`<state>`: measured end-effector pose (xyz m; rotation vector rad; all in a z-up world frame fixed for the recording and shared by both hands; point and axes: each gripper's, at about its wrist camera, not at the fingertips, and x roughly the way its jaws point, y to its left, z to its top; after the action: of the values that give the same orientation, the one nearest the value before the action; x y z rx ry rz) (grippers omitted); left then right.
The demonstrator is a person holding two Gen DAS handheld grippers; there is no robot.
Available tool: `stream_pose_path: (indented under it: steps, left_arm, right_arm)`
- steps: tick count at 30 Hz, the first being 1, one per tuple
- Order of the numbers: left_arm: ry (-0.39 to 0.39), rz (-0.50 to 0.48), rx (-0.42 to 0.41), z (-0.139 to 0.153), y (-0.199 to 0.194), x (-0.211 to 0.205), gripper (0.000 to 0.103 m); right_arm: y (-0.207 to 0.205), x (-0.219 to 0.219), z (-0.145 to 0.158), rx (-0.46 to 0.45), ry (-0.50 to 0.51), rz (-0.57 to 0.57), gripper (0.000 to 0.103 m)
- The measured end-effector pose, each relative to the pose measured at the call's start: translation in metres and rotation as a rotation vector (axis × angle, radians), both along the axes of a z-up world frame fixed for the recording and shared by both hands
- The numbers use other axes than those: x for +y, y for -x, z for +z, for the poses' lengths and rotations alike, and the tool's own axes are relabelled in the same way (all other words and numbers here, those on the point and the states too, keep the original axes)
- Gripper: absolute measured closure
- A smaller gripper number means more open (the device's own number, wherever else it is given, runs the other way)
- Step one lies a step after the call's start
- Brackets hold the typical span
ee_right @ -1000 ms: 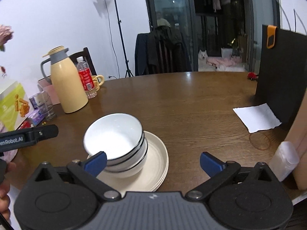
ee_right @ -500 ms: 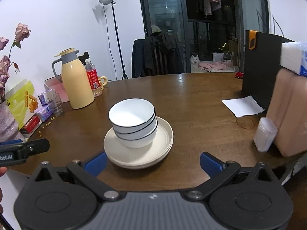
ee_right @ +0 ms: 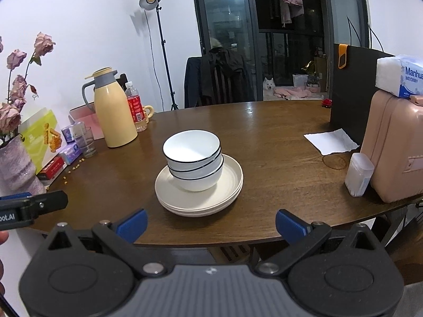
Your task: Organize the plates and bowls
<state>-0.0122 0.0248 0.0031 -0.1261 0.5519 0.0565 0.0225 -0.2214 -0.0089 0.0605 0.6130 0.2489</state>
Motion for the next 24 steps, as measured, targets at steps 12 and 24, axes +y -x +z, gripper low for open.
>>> stream_pose_path:
  steps: [12,24]
  left_arm:
    - [-0.001,0.0,-0.011,0.002,0.01,0.001,0.0]
    - [0.0,0.003,-0.02,0.004,0.016,0.005,0.0]
  right_arm:
    - [0.009,0.003,0.003,-0.008,-0.003,0.0,0.0]
    - [0.013,0.01,0.005,-0.014,-0.003,0.008,0.0]
